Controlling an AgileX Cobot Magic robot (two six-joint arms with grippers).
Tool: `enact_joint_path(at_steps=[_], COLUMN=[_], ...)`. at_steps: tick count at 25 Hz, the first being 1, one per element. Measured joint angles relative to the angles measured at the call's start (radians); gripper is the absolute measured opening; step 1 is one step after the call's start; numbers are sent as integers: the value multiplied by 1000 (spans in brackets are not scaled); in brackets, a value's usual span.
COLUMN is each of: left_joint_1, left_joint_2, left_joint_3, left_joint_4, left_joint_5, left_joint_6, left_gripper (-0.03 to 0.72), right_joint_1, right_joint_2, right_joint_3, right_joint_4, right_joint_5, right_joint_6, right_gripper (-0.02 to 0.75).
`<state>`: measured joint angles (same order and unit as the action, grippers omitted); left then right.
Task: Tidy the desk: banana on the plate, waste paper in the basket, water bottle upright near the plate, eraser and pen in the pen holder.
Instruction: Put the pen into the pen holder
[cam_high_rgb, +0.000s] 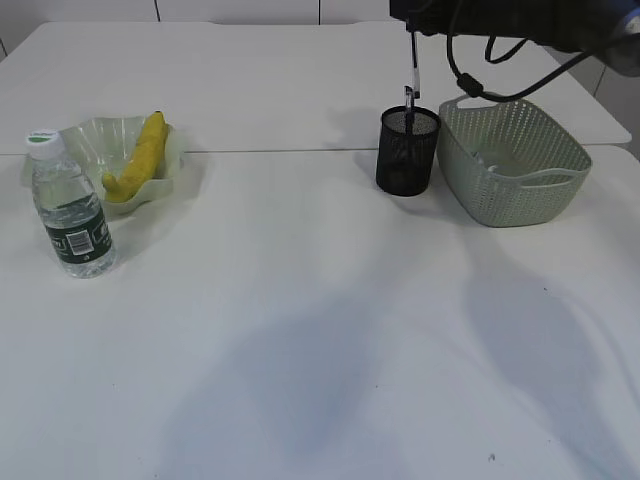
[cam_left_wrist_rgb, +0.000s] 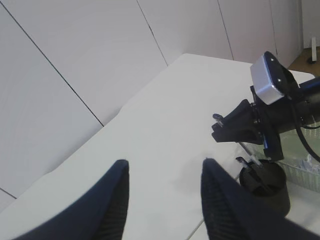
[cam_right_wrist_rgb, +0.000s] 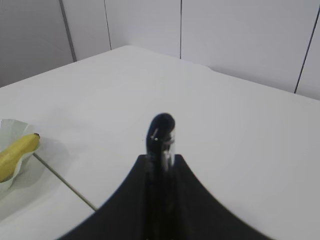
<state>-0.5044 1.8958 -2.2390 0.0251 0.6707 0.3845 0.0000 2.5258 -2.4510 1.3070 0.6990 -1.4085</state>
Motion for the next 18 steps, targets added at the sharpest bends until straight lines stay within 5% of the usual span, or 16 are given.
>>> enact_joint_path(at_steps=[18], left_joint_1=[68], left_joint_2=[36], left_joint_3=[0], left_joint_4=[4], left_joint_5=[2], left_joint_6=[0], left_gripper=[318], right_joint_1=[0], right_joint_2=[126], right_joint_3=[1], right_joint_4=[6], right_joint_5=[14], right_joint_6=[-45], right_gripper=[74])
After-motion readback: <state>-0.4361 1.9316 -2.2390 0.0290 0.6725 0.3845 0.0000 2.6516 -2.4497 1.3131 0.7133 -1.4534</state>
